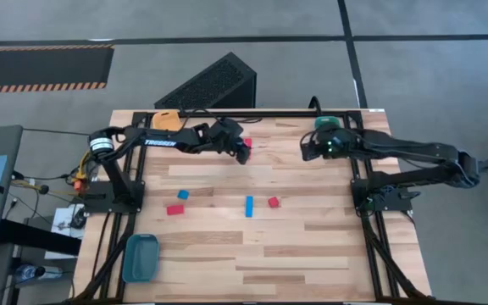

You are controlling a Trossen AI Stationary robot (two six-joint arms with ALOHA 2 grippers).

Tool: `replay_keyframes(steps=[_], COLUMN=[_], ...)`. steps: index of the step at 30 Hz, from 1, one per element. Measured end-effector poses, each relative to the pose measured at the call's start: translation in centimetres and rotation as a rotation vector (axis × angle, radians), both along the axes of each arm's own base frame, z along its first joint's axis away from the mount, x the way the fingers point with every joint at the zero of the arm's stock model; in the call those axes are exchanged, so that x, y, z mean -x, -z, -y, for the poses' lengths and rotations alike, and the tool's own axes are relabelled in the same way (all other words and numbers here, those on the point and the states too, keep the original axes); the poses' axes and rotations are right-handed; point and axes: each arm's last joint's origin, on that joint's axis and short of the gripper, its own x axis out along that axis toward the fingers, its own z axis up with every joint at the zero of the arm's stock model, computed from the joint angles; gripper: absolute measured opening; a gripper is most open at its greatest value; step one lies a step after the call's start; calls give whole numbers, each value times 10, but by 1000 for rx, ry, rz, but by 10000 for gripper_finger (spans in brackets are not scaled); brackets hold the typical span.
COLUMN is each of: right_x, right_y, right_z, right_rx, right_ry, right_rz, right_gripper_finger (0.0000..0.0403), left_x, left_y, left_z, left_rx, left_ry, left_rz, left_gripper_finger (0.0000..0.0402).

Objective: Sort & place blocks by color
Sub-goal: Put the left red block into the orange bin

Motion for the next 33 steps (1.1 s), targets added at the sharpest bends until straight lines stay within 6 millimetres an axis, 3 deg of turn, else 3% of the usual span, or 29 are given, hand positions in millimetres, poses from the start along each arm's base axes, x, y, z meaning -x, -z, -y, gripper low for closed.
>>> replay_keyframes(steps=[3, 8, 16, 23, 28, 33], right_x=[7, 22, 29, 19, 17, 21], right_y=[-6, -17, -25, -27, -26, -27], right_z=[0, 3, 12, 25, 26, 17], right_rx=[33, 93, 207, 326, 295, 263], right_ry=[-50, -103, -167, -221, -262, -289], right_rz=[10, 38, 27, 18, 47, 45], right_gripper_finger=[225, 225, 225, 225, 225, 225], left_x=[-19, -50, -74, -57, -37, -12], left_y=[-2, 4, 29, 41, 34, 14], left_z=[10, 48, 109, 145, 160, 167], left_rx=[28, 24, 94, 295, 330, 259], left_ry=[119, 470, 426, 215, 134, 178], left_rz=[49, 136, 77, -121, -276, -413], left_gripper_finger=[224, 224, 224, 224, 224, 224])
